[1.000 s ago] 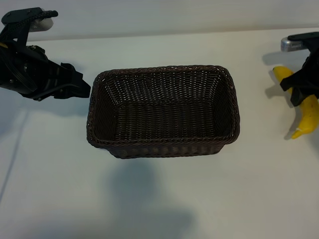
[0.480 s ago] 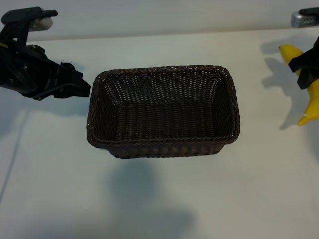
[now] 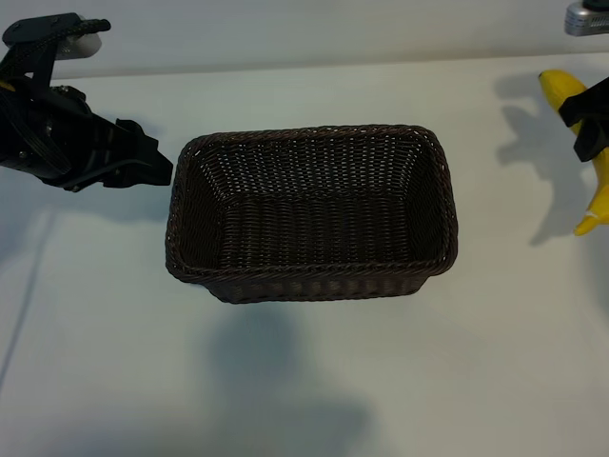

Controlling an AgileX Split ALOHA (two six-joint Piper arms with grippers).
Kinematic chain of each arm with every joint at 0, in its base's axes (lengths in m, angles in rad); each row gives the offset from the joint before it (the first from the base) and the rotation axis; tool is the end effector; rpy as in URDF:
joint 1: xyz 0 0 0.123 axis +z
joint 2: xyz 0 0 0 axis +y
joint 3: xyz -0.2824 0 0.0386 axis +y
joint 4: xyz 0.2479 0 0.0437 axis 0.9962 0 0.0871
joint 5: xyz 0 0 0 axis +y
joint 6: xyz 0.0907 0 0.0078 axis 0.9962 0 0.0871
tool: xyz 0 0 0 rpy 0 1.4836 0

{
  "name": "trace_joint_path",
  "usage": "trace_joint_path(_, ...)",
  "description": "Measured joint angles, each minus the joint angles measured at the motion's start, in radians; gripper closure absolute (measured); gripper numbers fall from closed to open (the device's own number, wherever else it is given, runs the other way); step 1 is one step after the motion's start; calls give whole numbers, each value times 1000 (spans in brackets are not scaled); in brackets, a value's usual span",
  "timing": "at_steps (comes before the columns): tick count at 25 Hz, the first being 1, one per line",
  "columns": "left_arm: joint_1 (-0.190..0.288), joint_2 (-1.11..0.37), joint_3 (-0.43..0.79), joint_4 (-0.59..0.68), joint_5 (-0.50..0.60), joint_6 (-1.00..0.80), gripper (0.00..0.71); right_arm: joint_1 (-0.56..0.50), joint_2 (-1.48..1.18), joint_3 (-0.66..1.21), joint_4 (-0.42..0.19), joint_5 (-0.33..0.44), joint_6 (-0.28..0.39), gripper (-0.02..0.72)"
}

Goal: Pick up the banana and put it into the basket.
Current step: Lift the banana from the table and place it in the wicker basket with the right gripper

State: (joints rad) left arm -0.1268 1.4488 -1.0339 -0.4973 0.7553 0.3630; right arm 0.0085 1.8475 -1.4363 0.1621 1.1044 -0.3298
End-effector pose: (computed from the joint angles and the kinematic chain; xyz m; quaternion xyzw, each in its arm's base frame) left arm 0.2873 -0.0667 0.2748 0.0989 0.9448 -0.1780 0.2568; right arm 0.3720 0.0163 0.2360 -0.1366 0.9853 0.0624 0.0819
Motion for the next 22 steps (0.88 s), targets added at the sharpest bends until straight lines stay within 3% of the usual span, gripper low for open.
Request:
trace_joint_path(14, 0, 0, 0, 0, 0, 0, 127, 291, 0, 0, 13, -1, -5, 297)
trace_joint_path(22, 0, 0, 0, 0, 0, 0, 127, 390, 0, 0, 13, -16, 16, 297)
